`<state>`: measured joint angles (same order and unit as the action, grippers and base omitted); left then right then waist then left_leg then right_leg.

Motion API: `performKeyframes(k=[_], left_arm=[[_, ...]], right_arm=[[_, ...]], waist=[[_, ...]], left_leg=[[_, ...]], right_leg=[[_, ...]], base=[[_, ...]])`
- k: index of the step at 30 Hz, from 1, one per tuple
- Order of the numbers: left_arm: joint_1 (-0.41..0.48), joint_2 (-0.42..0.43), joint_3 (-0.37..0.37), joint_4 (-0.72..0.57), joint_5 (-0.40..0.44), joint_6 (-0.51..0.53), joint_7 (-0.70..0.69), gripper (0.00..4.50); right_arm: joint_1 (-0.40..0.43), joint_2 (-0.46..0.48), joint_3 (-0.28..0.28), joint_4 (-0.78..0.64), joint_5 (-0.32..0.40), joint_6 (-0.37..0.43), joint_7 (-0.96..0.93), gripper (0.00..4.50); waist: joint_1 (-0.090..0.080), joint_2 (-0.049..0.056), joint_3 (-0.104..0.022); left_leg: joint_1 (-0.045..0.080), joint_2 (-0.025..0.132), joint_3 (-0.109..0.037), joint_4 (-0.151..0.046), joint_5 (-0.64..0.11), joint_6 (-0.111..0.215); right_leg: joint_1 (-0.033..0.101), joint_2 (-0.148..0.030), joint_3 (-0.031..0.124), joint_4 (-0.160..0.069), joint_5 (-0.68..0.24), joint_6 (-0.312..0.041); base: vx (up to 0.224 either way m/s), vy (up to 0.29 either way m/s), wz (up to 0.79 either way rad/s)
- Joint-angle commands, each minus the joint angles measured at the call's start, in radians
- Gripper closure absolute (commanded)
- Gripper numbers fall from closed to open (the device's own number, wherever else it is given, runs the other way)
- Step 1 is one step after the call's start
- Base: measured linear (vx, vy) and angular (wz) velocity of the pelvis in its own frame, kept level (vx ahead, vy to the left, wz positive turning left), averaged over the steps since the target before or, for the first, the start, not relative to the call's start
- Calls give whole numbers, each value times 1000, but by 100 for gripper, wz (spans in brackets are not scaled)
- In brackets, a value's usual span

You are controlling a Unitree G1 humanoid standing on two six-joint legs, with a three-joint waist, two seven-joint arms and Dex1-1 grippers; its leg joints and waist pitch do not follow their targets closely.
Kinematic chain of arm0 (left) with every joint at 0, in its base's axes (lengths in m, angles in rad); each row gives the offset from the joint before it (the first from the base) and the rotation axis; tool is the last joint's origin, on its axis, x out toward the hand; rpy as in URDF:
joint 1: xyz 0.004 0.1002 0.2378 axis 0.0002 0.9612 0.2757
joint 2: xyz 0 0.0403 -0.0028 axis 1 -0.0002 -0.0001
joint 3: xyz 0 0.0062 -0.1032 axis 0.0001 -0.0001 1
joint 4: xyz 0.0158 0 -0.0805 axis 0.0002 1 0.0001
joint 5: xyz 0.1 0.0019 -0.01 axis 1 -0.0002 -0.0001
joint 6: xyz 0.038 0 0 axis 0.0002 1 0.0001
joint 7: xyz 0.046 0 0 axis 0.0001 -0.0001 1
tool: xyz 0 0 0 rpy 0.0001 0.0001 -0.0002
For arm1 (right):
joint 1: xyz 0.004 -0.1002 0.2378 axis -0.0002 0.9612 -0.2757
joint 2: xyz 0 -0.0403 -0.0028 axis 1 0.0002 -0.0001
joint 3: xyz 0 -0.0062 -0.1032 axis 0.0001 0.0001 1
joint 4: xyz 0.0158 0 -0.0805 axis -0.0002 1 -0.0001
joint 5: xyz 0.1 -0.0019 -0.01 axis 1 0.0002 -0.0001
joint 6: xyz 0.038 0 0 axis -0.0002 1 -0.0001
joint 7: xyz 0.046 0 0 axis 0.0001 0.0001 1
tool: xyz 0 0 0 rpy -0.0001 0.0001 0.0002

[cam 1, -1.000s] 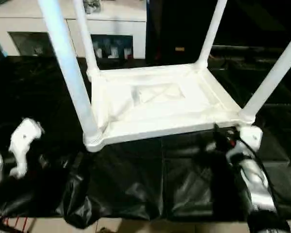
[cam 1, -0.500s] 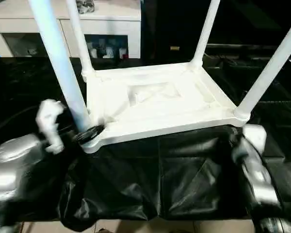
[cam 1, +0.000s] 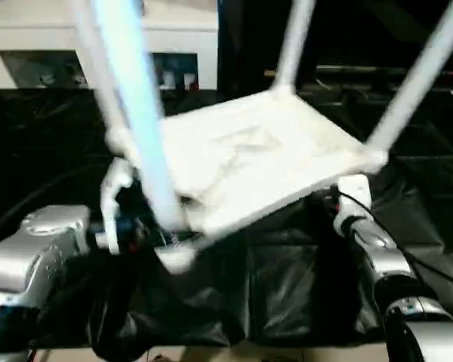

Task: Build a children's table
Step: Rotate table base

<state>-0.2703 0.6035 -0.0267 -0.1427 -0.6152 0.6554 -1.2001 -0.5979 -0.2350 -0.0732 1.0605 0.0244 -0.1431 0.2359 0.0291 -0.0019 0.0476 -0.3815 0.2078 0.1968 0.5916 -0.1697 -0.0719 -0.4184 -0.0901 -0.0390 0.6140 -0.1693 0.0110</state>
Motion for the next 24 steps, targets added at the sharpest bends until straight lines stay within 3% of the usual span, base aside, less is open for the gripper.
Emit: performKeyframes(k=[1,6,9,15,19,20,21,23,24], left_arm=[[0,-19,-19,-57,-41,32,-9,5],[-12,-101,-52,-65,-63,48,37,5],[-22,-125,-69,-72,-75,61,55,5],[-63,-205,-116,-83,-88,80,82,5],[-86,-253,-148,-69,-77,69,107,5],[-95,-272,-163,-60,-66,60,118,5],[-108,-306,-182,-36,-40,40,141,5],[-124,-347,-205,4,4,1,166,5],[-127,-357,-212,15,17,-10,173,5]], right_arm=[[-29,32,32,7,-13,-15,60,74],[-45,92,88,17,-25,-39,203,74],[-49,117,106,23,-33,-47,226,74],[-61,174,125,38,-42,-58,260,74],[-63,190,134,41,-44,-63,274,74],[-62,195,137,41,-46,-63,279,74],[-60,201,140,41,-51,-64,286,74],[-56,206,145,39,-54,-65,292,74],[-54,207,147,38,-54,-66,294,74]], waist=[[6,6,-59],[1,4,-56],[2,4,-55],[6,6,-56],[4,2,-58],[3,1,-58],[2,7,-59],[3,3,-59],[1,1,-59]], left_leg=[[19,8,-4,-70,-320,-13],[15,10,-9,-74,-349,-20],[23,11,-10,-74,-369,-24],[23,11,-11,-76,-361,-28],[16,10,-10,-76,-340,-21],[14,9,-10,-76,-331,-16],[14,9,-11,-74,-326,-16],[18,10,-9,-72,-329,-11],[12,9,-10,-74,-322,-8]], right_leg=[[44,-27,23,-68,-274,-222],[44,-28,23,-77,-353,-193],[37,-28,23,-80,-381,-189],[39,-26,24,-77,-342,-198],[46,-27,24,-75,-315,-202],[47,-28,24,-75,-313,-201],[48,-28,24,-75,-310,-200],[46,-28,24,-78,-307,-202],[50,-28,24,-78,-305,-200]], base=[[0,0,0],[0,0,0],[0,0,0],[0,0,0],[0,0,0],[0,0,0],[0,0,0],[0,0,0],[0,0,0]])
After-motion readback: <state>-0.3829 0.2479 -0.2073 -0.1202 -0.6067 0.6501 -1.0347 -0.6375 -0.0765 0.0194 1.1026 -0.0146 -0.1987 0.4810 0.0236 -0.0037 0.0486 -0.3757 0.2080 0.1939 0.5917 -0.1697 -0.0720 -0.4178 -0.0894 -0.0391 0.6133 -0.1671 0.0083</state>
